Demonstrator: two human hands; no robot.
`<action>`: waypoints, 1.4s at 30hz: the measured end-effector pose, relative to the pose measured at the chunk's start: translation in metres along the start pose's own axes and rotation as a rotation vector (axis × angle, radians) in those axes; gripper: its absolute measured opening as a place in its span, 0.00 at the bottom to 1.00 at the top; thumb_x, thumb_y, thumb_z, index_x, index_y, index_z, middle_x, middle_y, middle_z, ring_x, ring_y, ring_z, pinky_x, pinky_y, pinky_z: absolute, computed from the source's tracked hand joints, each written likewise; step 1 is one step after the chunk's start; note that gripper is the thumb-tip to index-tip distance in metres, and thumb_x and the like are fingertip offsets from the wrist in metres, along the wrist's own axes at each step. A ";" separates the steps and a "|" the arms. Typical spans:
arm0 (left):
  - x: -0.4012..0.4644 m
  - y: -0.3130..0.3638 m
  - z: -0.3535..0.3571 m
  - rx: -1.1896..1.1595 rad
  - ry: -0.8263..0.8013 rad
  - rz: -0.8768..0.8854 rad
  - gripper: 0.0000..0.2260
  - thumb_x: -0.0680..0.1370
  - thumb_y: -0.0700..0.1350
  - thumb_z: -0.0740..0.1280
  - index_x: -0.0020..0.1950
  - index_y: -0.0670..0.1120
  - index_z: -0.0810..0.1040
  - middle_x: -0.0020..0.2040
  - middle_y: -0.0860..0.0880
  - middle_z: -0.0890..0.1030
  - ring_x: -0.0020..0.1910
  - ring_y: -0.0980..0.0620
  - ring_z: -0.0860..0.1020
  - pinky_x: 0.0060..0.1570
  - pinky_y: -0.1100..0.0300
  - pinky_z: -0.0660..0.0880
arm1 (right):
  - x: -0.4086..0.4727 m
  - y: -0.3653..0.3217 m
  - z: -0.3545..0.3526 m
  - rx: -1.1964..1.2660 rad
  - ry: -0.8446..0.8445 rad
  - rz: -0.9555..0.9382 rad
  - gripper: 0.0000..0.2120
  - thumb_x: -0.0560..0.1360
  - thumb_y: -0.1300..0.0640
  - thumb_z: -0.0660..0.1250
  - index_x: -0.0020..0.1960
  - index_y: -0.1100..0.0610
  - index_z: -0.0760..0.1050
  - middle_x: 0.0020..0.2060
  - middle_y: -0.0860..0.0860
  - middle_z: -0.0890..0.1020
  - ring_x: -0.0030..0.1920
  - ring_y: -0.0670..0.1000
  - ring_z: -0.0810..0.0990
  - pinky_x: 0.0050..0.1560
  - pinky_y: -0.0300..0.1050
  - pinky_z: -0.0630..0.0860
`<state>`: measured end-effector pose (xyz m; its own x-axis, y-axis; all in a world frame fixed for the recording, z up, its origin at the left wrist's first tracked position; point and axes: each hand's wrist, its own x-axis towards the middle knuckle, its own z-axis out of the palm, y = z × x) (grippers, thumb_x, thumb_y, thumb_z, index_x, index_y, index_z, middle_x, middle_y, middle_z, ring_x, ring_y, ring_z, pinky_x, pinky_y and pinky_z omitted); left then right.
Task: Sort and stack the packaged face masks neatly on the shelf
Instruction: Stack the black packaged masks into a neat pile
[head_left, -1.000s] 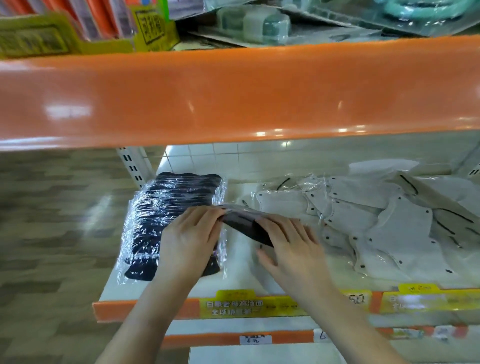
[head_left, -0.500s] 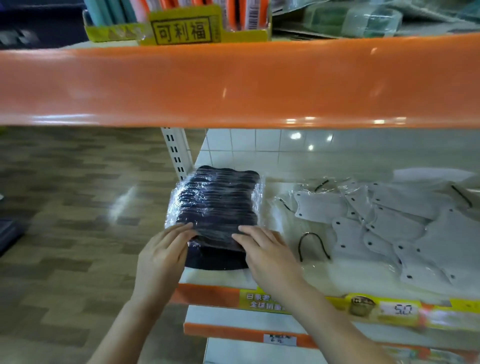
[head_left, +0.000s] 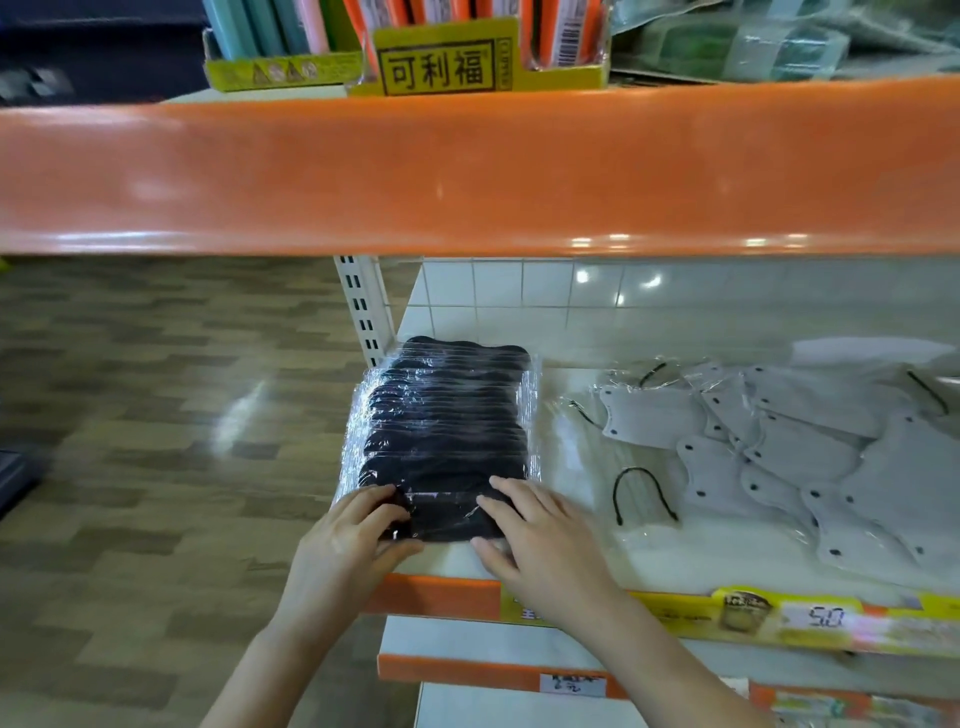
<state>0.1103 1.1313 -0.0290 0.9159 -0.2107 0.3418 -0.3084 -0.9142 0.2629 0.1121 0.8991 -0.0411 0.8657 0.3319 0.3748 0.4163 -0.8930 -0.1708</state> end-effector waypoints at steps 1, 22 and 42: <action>0.000 0.000 0.001 -0.003 -0.001 -0.016 0.18 0.70 0.61 0.62 0.45 0.51 0.83 0.55 0.53 0.81 0.54 0.55 0.76 0.41 0.59 0.78 | -0.001 -0.001 0.000 -0.007 -0.009 0.005 0.22 0.74 0.40 0.56 0.58 0.48 0.80 0.60 0.46 0.79 0.59 0.47 0.77 0.56 0.45 0.75; 0.047 0.127 0.052 -0.153 -0.013 0.189 0.16 0.74 0.44 0.55 0.50 0.41 0.81 0.50 0.45 0.82 0.51 0.43 0.80 0.46 0.51 0.79 | -0.048 0.069 -0.056 0.047 0.116 0.324 0.14 0.74 0.50 0.59 0.51 0.52 0.80 0.54 0.48 0.80 0.53 0.49 0.78 0.52 0.46 0.74; 0.099 0.362 0.130 -0.177 -0.207 0.288 0.10 0.72 0.44 0.63 0.52 0.48 0.78 0.53 0.50 0.79 0.55 0.47 0.78 0.47 0.54 0.76 | -0.135 0.283 -0.139 -0.088 -0.259 0.639 0.36 0.75 0.33 0.56 0.75 0.54 0.57 0.74 0.52 0.57 0.75 0.53 0.53 0.72 0.49 0.50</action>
<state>0.1226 0.7351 -0.0172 0.8124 -0.5316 0.2398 -0.5832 -0.7377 0.3402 0.0744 0.5591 -0.0135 0.9765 -0.2152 -0.0060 -0.2118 -0.9551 -0.2074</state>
